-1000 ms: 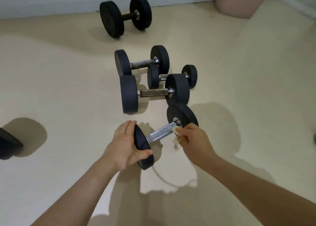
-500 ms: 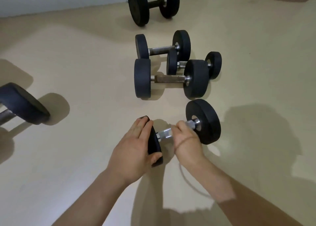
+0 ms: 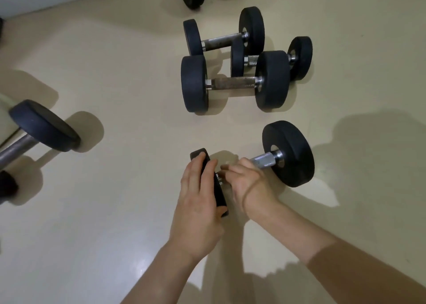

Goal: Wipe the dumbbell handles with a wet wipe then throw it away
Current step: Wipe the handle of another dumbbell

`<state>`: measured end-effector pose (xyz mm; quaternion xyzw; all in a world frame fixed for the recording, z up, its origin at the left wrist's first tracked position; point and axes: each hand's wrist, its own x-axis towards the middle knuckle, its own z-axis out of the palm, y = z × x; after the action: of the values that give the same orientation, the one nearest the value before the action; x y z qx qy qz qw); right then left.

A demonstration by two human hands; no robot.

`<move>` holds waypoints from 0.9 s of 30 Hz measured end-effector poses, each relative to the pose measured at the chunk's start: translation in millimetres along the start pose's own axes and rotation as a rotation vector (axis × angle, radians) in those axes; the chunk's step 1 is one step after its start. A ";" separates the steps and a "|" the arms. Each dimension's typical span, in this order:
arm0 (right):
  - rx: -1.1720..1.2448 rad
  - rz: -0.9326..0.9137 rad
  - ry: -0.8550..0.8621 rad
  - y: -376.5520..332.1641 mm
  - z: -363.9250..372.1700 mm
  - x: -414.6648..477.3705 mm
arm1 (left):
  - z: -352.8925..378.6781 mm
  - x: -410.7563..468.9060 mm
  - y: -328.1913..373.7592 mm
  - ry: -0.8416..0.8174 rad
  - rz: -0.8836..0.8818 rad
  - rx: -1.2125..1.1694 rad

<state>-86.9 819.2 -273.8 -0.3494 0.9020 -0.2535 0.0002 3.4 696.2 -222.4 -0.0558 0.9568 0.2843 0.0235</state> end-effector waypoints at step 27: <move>-0.100 0.174 0.314 33.0 -10.8 -11.0 | -1.8 -1.9 -14.9 -0.027 0.101 0.322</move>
<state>-101.3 851.8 -281.4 -0.2257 0.9292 -0.2590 -0.1360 7.1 683.0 -228.8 0.0008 0.9912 0.1287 0.0309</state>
